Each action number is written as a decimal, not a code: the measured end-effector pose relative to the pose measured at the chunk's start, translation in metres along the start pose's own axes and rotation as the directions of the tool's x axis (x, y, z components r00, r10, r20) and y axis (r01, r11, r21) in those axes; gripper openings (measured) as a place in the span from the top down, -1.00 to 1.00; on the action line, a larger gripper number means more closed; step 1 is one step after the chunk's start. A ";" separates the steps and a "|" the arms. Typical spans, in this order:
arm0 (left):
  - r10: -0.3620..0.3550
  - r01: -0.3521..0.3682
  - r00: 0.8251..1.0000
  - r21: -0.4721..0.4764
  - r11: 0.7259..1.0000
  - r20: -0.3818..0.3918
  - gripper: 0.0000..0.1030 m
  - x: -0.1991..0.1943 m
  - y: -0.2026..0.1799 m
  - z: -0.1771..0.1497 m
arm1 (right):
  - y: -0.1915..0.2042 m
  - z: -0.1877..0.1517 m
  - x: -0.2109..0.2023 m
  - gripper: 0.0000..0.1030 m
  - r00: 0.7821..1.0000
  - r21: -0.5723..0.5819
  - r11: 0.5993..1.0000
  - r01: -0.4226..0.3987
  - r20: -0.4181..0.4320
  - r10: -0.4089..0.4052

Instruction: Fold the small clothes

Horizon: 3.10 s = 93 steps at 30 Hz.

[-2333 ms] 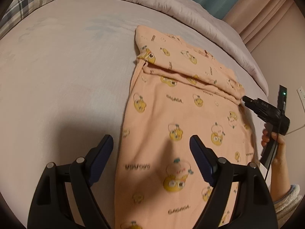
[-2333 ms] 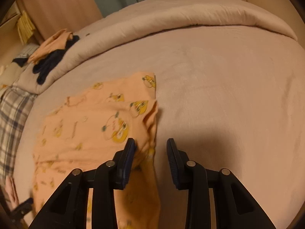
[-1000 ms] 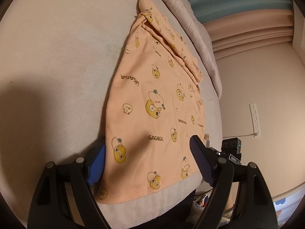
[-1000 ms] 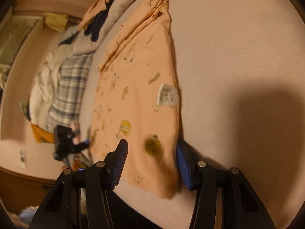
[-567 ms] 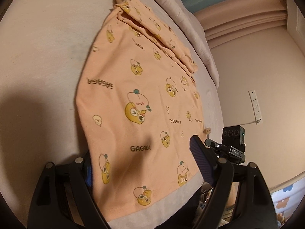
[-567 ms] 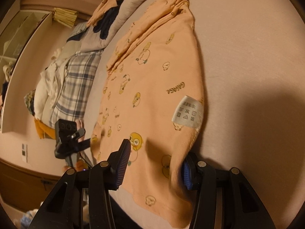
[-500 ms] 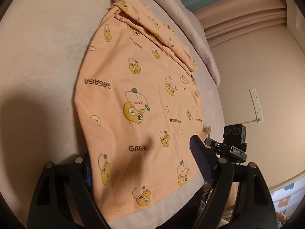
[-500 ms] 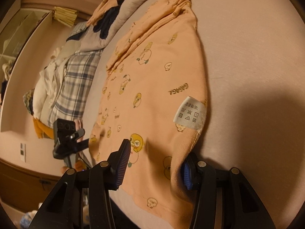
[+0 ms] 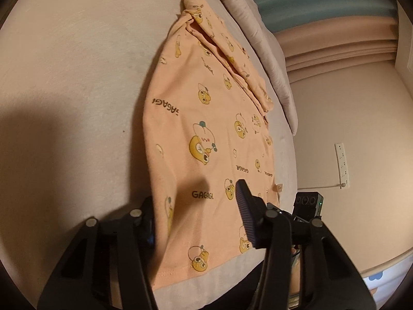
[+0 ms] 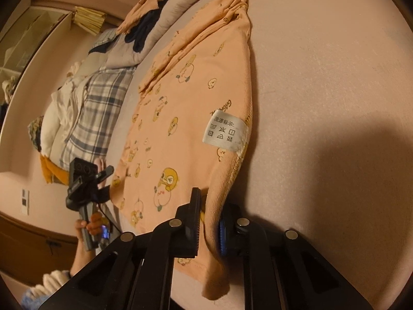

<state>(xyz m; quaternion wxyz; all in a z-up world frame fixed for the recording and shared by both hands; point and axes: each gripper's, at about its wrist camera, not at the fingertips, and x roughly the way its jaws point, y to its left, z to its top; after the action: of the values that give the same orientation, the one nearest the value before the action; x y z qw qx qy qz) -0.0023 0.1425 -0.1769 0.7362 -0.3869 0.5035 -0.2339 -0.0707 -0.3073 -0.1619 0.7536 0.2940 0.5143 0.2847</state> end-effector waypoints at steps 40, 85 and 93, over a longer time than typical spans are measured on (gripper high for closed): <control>-0.375 0.361 0.921 0.129 0.924 0.109 0.93 -0.038 -0.076 0.082 | 0.071 0.080 -0.050 0.87 0.899 -0.223 0.946 -0.235 0.321 0.299; -0.140 0.155 0.970 -0.064 0.986 0.197 0.28 0.016 -0.008 0.240 | -0.017 0.230 0.000 0.27 0.963 0.205 0.979 -0.020 0.266 -0.036; -0.072 0.077 0.990 -0.035 0.996 0.125 0.28 0.043 -0.012 0.240 | -0.011 0.215 -0.004 0.27 0.969 0.190 0.982 -0.010 0.246 -0.037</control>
<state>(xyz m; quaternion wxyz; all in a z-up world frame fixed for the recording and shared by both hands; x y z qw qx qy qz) 0.2359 0.1845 -0.1451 0.7489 -0.4338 0.4468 -0.2267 0.1319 -0.3500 -0.1035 0.7825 0.3942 0.4428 0.1904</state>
